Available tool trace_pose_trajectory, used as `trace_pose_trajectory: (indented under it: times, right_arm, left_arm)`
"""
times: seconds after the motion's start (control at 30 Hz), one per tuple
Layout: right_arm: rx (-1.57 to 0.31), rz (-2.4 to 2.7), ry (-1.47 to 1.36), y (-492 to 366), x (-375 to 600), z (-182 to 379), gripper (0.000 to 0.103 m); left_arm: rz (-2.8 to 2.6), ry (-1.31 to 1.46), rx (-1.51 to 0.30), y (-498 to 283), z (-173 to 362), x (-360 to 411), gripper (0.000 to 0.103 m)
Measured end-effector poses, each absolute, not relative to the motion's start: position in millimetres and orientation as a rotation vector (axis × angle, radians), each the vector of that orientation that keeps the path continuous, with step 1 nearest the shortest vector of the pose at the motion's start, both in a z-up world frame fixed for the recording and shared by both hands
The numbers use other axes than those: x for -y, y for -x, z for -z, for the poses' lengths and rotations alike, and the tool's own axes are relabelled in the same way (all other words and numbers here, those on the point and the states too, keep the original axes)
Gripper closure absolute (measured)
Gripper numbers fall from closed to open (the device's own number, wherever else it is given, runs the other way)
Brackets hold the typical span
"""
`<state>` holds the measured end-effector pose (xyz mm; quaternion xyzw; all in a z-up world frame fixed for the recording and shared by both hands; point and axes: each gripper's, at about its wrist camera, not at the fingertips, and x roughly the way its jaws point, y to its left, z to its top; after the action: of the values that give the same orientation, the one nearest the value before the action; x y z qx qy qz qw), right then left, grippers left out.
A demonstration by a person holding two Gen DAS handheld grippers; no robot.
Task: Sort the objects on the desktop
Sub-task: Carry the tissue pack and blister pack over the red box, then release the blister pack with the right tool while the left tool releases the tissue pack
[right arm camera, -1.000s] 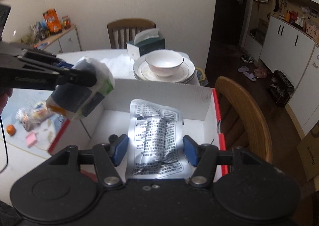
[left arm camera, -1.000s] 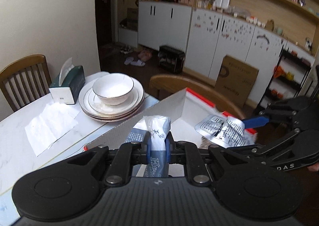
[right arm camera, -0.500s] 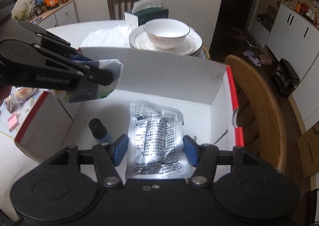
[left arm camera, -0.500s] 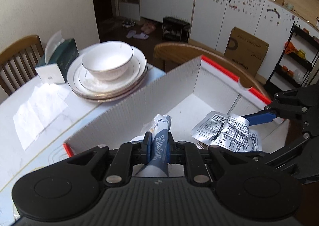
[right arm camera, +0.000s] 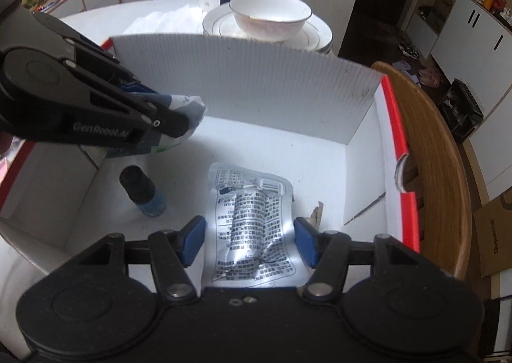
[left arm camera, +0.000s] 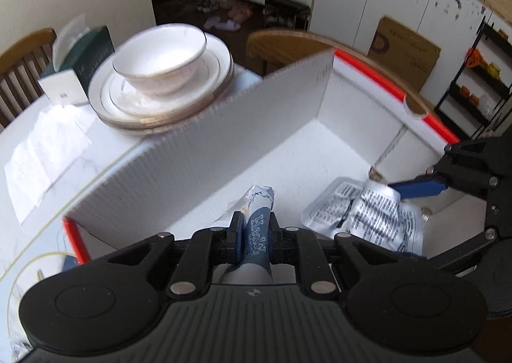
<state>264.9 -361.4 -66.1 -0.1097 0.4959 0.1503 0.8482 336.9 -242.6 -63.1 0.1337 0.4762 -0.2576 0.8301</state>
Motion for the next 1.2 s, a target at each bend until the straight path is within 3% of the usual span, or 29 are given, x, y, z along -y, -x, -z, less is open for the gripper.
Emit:
trace_pose_trajectory:
  times: [0.17,0.3,0.53,0.6,0.73,0.77,1.2]
  right_arm:
    - [-1.046,-0.323,0.235,-264.0,363.1,68.4,0.04]
    - [-1.03,-0.335,0.238,-262.1,362.6,64.8,0.027]
    - [-0.994,-0.359,0.215,-254.7,368.2,53.4,0.025]
    - [-0.98,-0.366,0.208,-251.2,369.3,48.9,0.024]
    - [-0.948,-0.388,0.19,-241.6,373.8,38.3,0.021]
    - [-0.942,-0.394,0.183,-240.1,374.7,35.7,0.021]
    - [-0.847,-0.434,0.132,-208.2,385.0,-1.1,0.018]
  left_arm:
    - [0.538,-0.272,-1.03,-335.4,68.5,241.3,0.09]
    - [0.545,-0.258,-1.026,-332.9,66.3,239.6,0.089]
    - [0.535,-0.238,-0.997,-325.1,58.9,233.3,0.084]
    - [0.525,-0.232,-0.988,-323.1,55.9,230.8,0.077]
    - [0.519,-0.204,-0.939,-314.7,46.1,222.9,0.037]
    - [0.52,-0.194,-0.925,-311.9,42.4,220.6,0.034]
    - [0.548,-0.143,-0.819,-260.7,3.1,199.0,0.034]
